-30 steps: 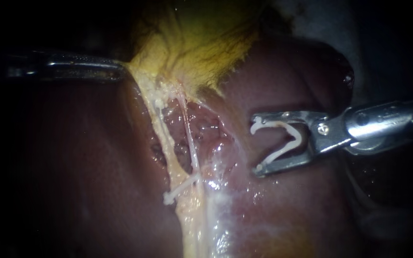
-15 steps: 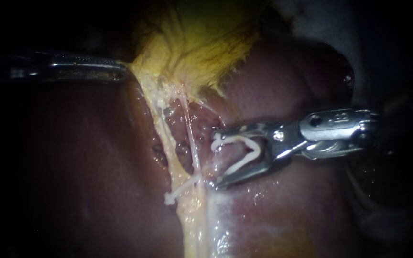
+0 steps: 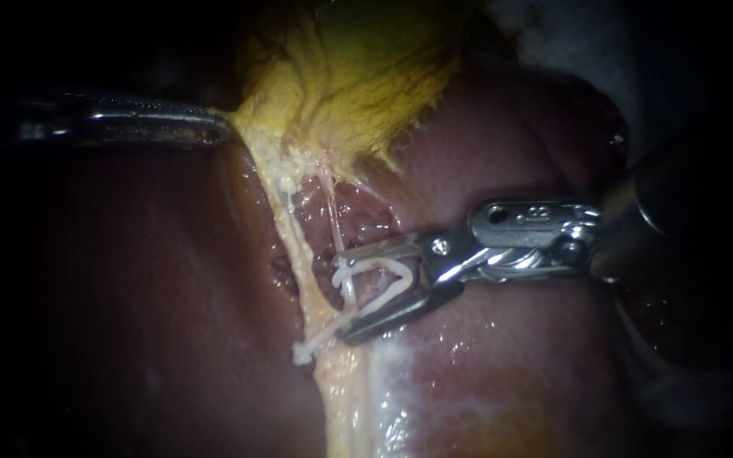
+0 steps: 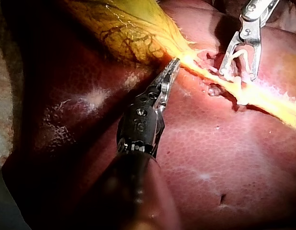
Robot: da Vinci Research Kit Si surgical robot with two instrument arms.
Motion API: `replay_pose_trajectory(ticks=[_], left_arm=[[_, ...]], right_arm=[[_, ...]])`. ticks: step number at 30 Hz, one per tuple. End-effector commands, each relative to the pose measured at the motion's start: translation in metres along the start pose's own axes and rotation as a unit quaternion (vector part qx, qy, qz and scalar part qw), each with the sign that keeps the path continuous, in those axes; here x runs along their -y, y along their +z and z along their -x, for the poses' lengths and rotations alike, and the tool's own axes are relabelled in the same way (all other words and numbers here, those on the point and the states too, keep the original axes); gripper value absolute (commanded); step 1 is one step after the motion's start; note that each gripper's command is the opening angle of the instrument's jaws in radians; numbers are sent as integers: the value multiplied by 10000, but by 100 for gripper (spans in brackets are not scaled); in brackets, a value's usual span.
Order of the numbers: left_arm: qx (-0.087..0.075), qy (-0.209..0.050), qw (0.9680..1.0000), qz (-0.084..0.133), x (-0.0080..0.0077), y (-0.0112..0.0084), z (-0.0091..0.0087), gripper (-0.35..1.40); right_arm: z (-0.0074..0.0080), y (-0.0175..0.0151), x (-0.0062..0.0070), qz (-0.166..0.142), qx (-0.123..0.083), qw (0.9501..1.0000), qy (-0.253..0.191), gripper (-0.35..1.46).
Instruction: Clipping second clip left tube
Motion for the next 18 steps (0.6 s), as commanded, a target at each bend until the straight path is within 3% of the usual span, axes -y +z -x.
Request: replay_pose_trajectory(ticks=[1,9,18], left_arm=[[-1,0,10000,2,0,0,0,-35],[1,1,10000,-4,1,2,0,-35],[1,0,10000,-1,2,3,0,-35]], right_arm=[[4,3,-4,-10,5,10000,-1,56],[27,21,-29,-51,-8,9999,159,57],[22,35,-36,-327,-452,9976,404,57]])
